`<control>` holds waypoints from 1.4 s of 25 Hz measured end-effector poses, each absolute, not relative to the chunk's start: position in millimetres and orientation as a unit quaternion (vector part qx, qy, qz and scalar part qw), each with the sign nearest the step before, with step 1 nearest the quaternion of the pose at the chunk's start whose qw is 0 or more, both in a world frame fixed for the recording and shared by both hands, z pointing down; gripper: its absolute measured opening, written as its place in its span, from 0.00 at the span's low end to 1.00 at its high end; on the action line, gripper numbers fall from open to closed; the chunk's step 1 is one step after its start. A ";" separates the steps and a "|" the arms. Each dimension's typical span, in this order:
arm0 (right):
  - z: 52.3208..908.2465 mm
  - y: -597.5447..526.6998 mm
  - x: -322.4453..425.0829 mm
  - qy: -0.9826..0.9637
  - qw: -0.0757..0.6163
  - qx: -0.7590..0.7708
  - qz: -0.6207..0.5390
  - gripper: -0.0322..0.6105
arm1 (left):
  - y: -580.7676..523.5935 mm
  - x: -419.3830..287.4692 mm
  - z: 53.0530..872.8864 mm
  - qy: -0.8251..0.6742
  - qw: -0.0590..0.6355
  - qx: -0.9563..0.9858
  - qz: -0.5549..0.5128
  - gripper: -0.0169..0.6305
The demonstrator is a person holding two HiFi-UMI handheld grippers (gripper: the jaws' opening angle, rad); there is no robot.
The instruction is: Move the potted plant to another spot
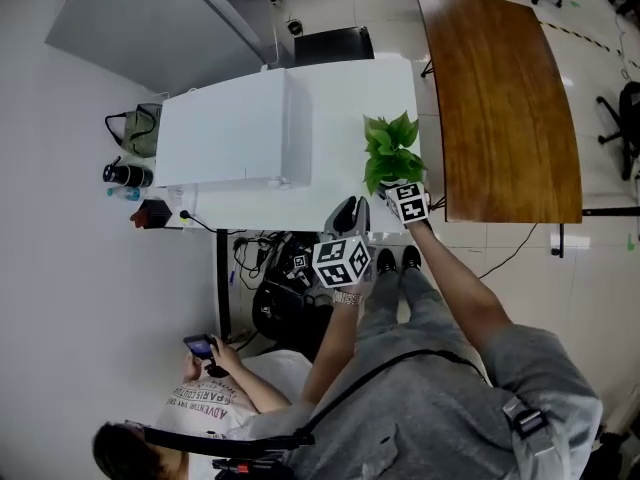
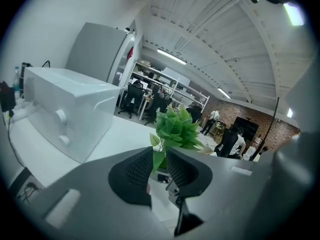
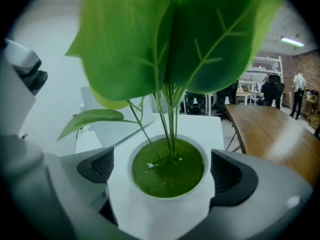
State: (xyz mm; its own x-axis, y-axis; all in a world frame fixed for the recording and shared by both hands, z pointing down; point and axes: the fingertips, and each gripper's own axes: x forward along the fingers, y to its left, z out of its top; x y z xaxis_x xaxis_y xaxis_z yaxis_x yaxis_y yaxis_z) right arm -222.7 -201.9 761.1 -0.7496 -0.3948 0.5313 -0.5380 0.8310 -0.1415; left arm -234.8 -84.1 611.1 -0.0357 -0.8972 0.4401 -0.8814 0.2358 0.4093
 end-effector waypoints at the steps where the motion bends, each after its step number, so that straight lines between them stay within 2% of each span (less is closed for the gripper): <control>1: 762.3 -203.2 -227.9 -0.925 0.251 0.248 0.141 0.96 | -82.8 -234.5 612.4 -0.721 0.317 0.616 -0.014 0.18; 8: 800.1 -216.0 -232.0 -0.915 0.275 0.244 0.164 0.94 | -78.8 -231.8 630.3 -0.726 0.328 0.605 -0.016 0.18; 14: 798.3 -210.5 -225.2 -0.918 0.278 0.231 0.163 0.91 | -82.7 -225.5 637.4 -0.722 0.334 0.606 -0.008 0.18; 22: 774.4 -230.7 -186.3 -0.917 0.245 0.257 0.180 0.91 | -114.7 -197.2 628.1 -0.697 0.321 0.641 0.007 0.18; 26: 769.9 -260.2 -133.7 -0.906 0.243 0.299 0.173 0.91 | -144.1 -166.4 621.4 -0.670 0.314 0.673 0.015 0.18; 35: 800.0 -332.6 43.0 -0.850 0.271 0.417 0.176 0.91 | -190.0 -85.1 623.9 -0.602 0.317 0.732 0.032 0.18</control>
